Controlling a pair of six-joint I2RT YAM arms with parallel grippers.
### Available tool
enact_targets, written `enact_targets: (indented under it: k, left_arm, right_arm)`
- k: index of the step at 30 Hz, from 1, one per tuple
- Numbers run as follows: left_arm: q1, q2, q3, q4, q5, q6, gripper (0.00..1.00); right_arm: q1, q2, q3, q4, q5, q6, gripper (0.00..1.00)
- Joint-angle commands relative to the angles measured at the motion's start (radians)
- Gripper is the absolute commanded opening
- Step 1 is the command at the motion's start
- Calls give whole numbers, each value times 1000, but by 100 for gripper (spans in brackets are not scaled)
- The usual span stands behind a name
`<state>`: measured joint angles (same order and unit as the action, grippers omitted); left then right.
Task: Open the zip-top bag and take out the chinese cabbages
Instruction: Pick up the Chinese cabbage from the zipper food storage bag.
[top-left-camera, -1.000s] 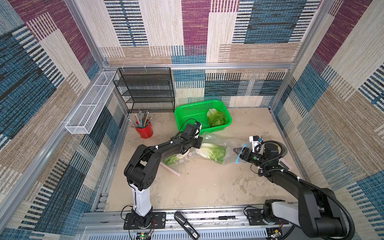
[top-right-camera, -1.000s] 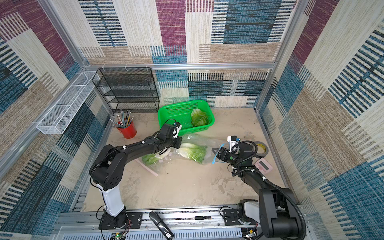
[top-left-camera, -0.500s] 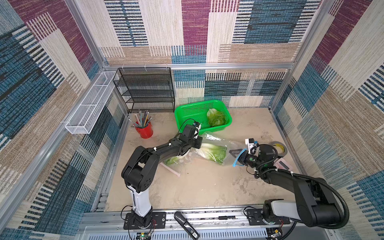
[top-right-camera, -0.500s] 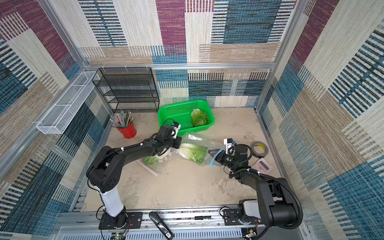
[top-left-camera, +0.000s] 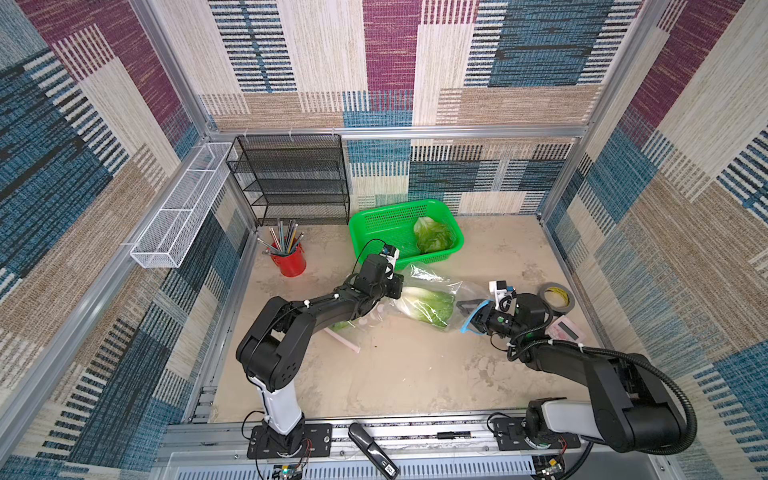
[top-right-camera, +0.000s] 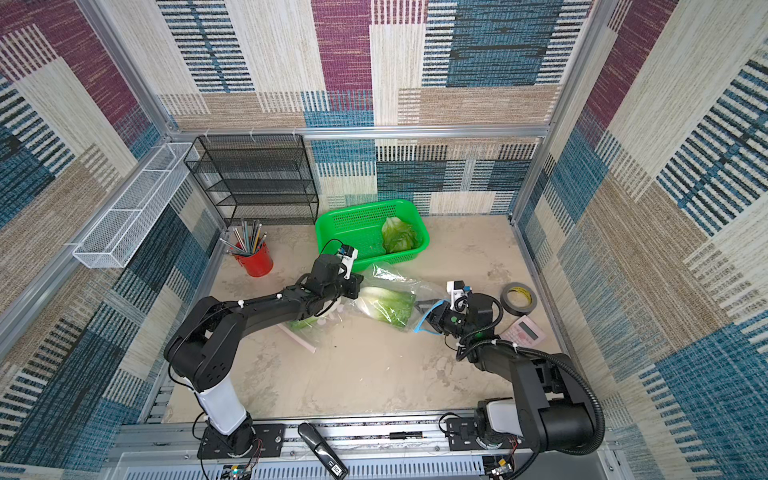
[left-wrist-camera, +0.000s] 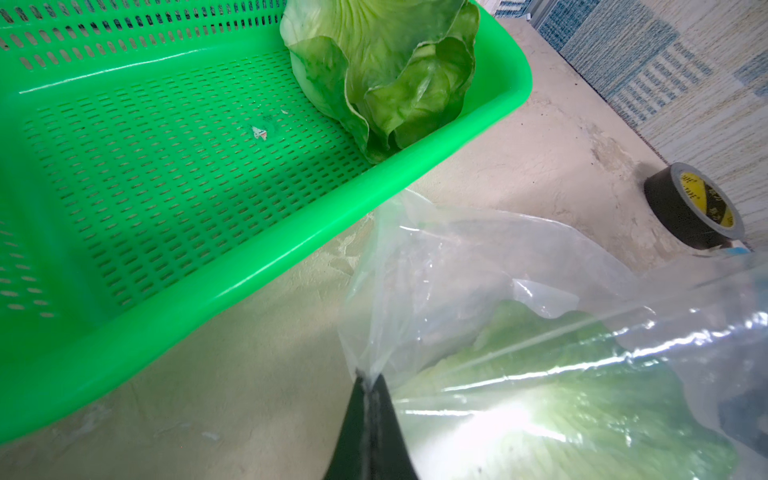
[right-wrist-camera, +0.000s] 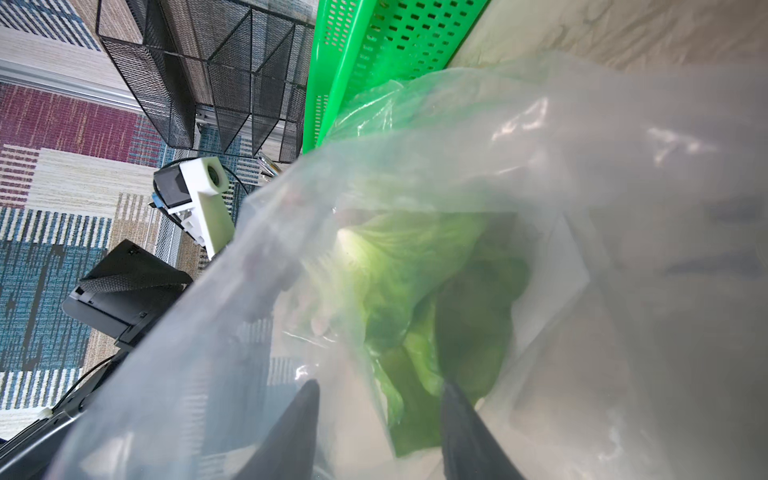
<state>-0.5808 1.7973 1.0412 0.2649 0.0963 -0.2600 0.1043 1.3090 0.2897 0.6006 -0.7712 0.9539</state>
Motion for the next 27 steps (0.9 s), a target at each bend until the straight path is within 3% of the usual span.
enact_targets:
  k: [1, 11, 16, 21, 27]
  left_arm:
    - [0, -18, -16, 88, 26, -6, 0]
    - [1, -17, -39, 153, 84, -27, 0]
    - [1, -6, -68, 258, 139, -80, 0]
    - [1, 0, -84, 295, 159, -91, 0]
    - [2, -2, -103, 329, 156, -97, 0]
  right_arm:
    - [-1, -11, -1, -38, 42, -40, 44]
    - [-2, -17, 48, -202, 168, -190, 38]
    - [-2, 76, 13, 28, 97, -86, 50]
    - [-2, 146, -7, 238, 42, 16, 50]
    - [-1, 130, -6, 302, 3, 26, 48]
